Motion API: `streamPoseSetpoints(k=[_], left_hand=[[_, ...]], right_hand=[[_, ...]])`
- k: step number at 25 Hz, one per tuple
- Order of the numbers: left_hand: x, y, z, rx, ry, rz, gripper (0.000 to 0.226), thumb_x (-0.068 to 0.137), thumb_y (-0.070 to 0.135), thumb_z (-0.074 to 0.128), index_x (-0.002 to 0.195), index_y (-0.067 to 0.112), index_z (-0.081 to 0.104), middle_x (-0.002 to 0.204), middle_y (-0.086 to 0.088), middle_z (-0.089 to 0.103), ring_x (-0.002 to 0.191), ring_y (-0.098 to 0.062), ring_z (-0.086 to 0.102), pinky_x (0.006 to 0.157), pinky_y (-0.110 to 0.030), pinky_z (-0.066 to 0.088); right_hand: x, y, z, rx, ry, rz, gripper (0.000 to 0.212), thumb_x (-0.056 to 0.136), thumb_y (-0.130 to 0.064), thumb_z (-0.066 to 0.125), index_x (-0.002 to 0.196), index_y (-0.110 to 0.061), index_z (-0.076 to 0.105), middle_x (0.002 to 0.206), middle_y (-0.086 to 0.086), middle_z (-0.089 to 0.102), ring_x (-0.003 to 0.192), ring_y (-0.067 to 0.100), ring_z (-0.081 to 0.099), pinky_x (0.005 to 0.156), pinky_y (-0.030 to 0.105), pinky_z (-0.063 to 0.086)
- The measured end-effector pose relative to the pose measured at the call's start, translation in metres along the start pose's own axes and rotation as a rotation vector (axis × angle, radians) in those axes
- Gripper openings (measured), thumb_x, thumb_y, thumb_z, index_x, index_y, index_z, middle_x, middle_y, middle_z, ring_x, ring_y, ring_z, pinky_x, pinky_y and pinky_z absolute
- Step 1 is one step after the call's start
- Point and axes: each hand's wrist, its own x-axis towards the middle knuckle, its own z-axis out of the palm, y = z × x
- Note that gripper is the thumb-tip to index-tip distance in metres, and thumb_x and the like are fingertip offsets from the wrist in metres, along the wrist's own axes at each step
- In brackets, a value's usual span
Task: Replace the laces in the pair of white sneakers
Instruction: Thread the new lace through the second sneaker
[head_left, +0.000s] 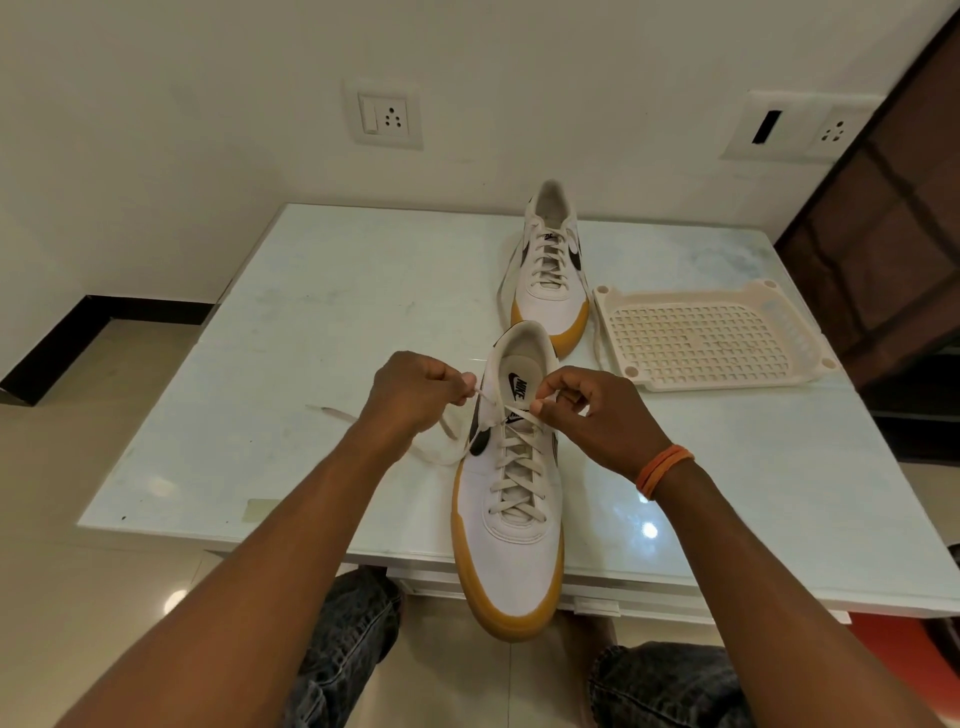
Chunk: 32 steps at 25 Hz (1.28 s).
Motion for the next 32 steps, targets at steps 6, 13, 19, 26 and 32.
streamPoseSetpoints(k=[6,13,19,26,32], left_hand=[[-0.007,0.000,0.005,0.450,0.047,-0.023,0.050,0.086,0.056,0.061,0.089,0.006,0.059,0.081,-0.001,0.059,0.060,-0.014,0.055,0.058,-0.024,0.042],[-0.028,0.012,0.028,-0.083,-0.236,-0.434,0.041,0.086,0.042,0.069,0.094,0.003,0.067,0.079,-0.007,0.065,0.054,-0.012,0.053,0.042,-0.017,0.044],[-0.040,0.021,0.035,-0.531,-0.147,-0.509,0.015,0.095,0.023,0.061,0.095,0.008,0.063,0.073,-0.006,0.056,0.058,-0.012,0.049,0.045,-0.020,0.046],[-0.051,0.039,0.020,-0.536,0.002,-0.091,0.018,0.100,0.026,0.052,0.103,0.012,0.063,0.085,0.004,0.075,0.053,-0.007,0.056,0.049,-0.023,0.043],[-0.064,0.048,0.025,-0.118,-0.045,0.344,0.017,0.093,0.024,0.063,0.085,0.013,0.073,0.066,0.001,0.072,0.043,-0.002,0.058,0.049,-0.013,0.045]], right_hand=[[-0.002,0.000,0.002,0.014,0.018,0.020,0.007,0.084,-0.036,0.069,0.085,-0.030,0.065,0.076,-0.007,0.065,0.072,0.009,0.058,0.073,0.035,0.054],[-0.002,-0.001,0.004,0.024,0.031,0.032,0.007,0.084,-0.035,0.069,0.084,-0.030,0.064,0.078,-0.005,0.066,0.073,0.008,0.058,0.073,0.034,0.054],[-0.003,-0.003,0.001,0.022,0.028,0.033,0.007,0.085,-0.034,0.069,0.085,-0.028,0.065,0.077,-0.006,0.064,0.071,0.007,0.056,0.067,0.024,0.048],[-0.004,-0.018,-0.005,0.294,0.056,0.157,0.017,0.094,-0.025,0.059,0.089,-0.017,0.074,0.079,-0.002,0.070,0.071,0.008,0.062,0.069,0.023,0.050],[-0.010,-0.059,-0.014,0.903,-0.213,0.285,0.049,0.089,-0.056,0.047,0.084,-0.011,0.065,0.074,0.011,0.052,0.062,0.014,0.048,0.060,0.030,0.038]])
